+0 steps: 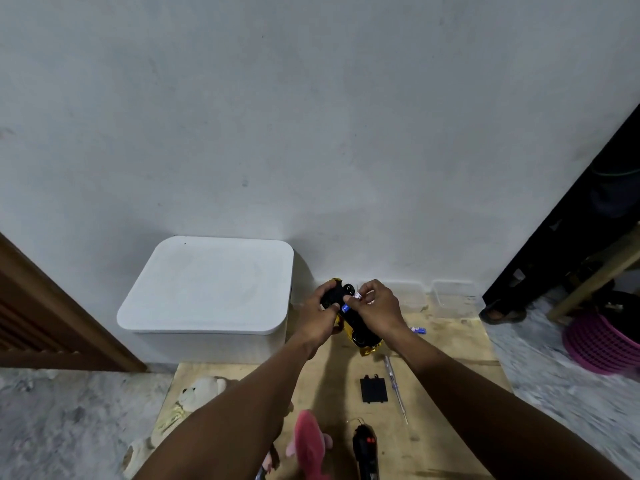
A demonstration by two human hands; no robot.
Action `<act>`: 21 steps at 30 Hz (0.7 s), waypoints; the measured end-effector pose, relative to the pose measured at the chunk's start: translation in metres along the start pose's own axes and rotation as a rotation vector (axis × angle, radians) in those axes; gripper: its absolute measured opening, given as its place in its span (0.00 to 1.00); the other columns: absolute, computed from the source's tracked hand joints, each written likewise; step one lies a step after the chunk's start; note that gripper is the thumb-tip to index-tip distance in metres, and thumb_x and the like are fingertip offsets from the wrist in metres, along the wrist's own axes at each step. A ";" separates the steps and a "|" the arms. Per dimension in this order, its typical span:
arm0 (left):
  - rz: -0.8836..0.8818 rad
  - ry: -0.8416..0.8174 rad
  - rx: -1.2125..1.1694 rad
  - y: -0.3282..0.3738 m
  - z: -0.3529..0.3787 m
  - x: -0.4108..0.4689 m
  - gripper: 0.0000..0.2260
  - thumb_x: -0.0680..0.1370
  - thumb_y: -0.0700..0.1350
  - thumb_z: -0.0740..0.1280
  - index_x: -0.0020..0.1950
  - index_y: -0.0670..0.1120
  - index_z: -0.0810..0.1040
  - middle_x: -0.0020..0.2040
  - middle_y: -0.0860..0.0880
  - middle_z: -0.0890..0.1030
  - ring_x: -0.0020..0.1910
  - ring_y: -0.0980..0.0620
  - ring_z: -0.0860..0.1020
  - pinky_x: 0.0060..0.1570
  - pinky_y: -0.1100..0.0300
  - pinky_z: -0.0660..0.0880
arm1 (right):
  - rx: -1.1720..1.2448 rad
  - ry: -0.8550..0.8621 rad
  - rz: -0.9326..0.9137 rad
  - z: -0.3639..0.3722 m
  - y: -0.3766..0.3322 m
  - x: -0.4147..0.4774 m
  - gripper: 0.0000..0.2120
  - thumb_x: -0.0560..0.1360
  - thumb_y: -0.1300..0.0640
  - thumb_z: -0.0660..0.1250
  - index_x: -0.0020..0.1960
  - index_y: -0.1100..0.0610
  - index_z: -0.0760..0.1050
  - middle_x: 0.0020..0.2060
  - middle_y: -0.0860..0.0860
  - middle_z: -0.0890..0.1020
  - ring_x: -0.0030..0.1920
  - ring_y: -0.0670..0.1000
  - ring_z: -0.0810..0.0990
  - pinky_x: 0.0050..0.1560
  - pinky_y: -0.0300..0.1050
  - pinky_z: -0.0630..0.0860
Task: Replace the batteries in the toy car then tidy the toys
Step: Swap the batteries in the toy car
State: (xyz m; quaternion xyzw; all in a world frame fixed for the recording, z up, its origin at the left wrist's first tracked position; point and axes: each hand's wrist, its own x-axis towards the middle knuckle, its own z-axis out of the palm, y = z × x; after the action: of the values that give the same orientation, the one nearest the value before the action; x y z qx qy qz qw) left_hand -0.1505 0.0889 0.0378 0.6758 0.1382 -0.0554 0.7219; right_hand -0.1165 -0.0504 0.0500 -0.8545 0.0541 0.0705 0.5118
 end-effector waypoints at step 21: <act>-0.187 0.041 0.183 -0.057 -0.003 0.012 0.22 0.73 0.25 0.63 0.64 0.41 0.69 0.55 0.41 0.75 0.49 0.47 0.75 0.42 0.53 0.76 | 0.433 -0.082 0.318 -0.026 0.031 0.002 0.11 0.77 0.57 0.71 0.50 0.65 0.80 0.32 0.54 0.72 0.26 0.50 0.72 0.25 0.41 0.70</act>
State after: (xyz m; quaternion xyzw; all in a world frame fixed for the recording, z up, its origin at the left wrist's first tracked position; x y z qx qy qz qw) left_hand -0.1549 0.0889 -0.0202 0.7238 0.2099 -0.1210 0.6461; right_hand -0.1179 -0.0877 0.0346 -0.7024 0.1805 0.1714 0.6668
